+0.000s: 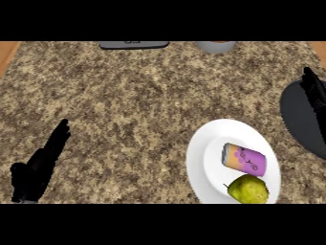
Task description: Pick the pear from the plate and place it in the pan
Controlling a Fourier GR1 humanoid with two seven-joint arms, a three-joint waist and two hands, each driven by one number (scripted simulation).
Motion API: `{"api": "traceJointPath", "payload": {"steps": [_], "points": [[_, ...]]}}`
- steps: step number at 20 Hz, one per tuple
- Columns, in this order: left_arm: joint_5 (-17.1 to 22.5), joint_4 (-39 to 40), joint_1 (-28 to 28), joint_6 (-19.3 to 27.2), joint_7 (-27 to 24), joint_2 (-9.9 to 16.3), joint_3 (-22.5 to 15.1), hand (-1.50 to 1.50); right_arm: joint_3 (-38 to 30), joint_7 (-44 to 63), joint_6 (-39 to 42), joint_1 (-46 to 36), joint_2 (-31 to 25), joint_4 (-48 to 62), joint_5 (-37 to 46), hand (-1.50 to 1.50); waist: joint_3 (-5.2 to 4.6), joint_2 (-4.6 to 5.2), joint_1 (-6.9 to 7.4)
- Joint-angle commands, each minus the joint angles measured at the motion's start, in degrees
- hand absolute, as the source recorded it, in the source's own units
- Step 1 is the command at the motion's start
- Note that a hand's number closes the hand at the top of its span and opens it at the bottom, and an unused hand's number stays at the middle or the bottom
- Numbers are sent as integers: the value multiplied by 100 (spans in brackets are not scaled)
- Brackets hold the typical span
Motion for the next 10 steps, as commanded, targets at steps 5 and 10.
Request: {"api": "traceJointPath", "payload": {"steps": [5, 10], "points": [[-53, -431, -794, -29, -190, -62, 43, 0, 2713, 22, 3035, 0, 463, -113, -426, 150, -170, 317, 1373], [90, -475, -1225, 4, -33, -310, 34, 0, 3709, -976, 5070, -559, 337, -440, -632, -150, -161, 173, 1173]]}}
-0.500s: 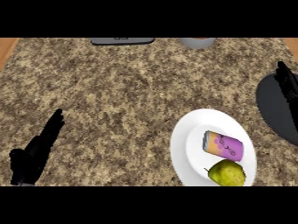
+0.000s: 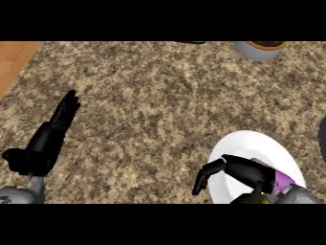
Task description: Pick the pear from the plate and place it in the pan
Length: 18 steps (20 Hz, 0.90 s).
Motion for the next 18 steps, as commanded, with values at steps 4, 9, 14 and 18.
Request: {"api": "traceJointPath", "payload": {"steps": [4, 9, 14, 18], "points": [[66, 170, -633, 267, 254, -268, 163, 0, 306, -1722, 2582, -1316, -407, 53, -276, -150, -15, -83, -374], [107, 340, -1008, 281, 483, -258, 270, 0, 221, -2199, 3640, -2590, -587, 305, -203, -150, -31, -83, -368], [-22, 496, -1049, 365, 492, -362, 167, 0, 424, -2135, 3803, -3726, -583, 64, 122, -150, -42, -91, -331], [73, 666, -1276, 323, 616, -205, 436, 0, 594, -2364, 3916, -4164, -549, 261, 118, -150, -48, -100, -476]]}}
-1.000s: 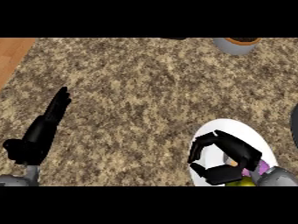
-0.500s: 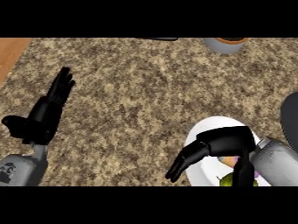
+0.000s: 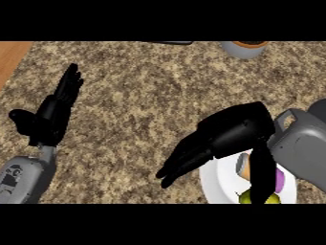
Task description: Pick the pear from the plate and place it in the pan
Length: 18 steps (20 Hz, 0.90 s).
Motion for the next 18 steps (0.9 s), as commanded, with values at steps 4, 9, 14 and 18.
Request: {"api": "traceJointPath", "payload": {"steps": [4, 9, 14, 18], "points": [[-15, 264, -143, 28, -19, -14, 142, 0, 136, -1376, 996, -887, 205, 118, 297, -150, -6, -41, -233], [-52, 321, -206, 91, 77, -24, 191, 0, 541, -1666, 947, -945, 212, 214, 382, -150, -8, -67, -332], [41, 245, -169, 18, 109, 58, 309, 0, 1202, -1690, 989, -947, 184, -41, 220, -150, -8, -82, -302], [-38, 400, -111, 108, 41, 4, 338, 0, 1348, -2003, 864, -1001, -201, -423, 341, -150, -6, -99, -451]]}}
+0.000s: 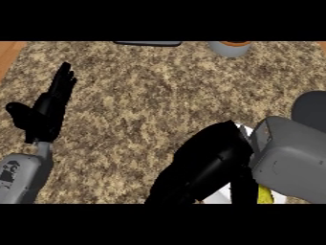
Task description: Pick the pear from the plate and place it in the pan
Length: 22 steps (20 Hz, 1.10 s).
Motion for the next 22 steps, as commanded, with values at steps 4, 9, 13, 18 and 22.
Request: {"api": "traceJointPath", "payload": {"steps": [4, 9, 13, 18, 22], "points": [[-132, 176, 9, 120, -105, -132, -8, 0, 656, -1382, 861, -63, -417, -177, 715, -150, 2, -17, -145], [-109, -17, -89, 42, 218, 44, 72, 0, 1044, -1815, 275, -132, -487, 210, 1269, -150, 0, -44, -129], [2, 91, 6, -81, 45, -4, 179, 0, 1452, -2202, -228, -247, -614, 491, 1804, -150, -7, -50, -159], [-95, -235, 137, -16, 179, 34, 119, 0, 2232, -2473, -757, -376, -343, 856, 2287, -150, -8, -64, -81], [-134, 71, -50, 35, 73, -128, 143, 0, 2752, -2864, -1146, -528, -198, 1131, 2629, -150, -13, -42, -148]]}}
